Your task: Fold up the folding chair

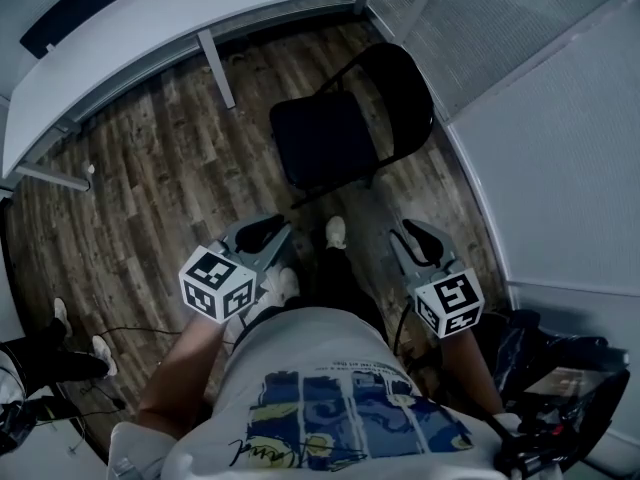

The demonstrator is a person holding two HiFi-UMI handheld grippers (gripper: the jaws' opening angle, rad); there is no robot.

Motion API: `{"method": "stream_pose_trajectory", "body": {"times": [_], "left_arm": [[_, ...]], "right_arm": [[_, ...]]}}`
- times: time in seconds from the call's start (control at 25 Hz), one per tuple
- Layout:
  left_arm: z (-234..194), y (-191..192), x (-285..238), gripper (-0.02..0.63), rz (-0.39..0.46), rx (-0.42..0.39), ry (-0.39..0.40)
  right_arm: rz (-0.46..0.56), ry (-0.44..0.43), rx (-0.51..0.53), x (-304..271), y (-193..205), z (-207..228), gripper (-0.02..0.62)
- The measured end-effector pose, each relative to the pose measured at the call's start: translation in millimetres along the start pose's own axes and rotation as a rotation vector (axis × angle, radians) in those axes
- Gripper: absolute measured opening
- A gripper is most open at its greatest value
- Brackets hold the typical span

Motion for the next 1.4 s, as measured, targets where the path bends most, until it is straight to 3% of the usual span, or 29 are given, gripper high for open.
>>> {"method": "stream_pose_trajectory", "body": {"times": [0.6, 1.4], "left_arm": [[-42, -17, -70, 0.115, -0.037, 0.063, -0.062], [-101, -26, -201, 0.161, -0.073, 0.108, -0.13]], "right_arm": [[-0.039, -0.007, -0.028, -57, -15, 103, 0.107], [-0.15, -0.004, -0.061, -162, 10, 249, 0.109]]}}
Point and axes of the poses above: the fingertips, and each gripper's own axes: x backward along the fingers, z to its right, y out of its underside, the point moved 7 cm from there along x, backward along the fingers, and after that the axes turned 1 degree about y, right-handed, at the moved point
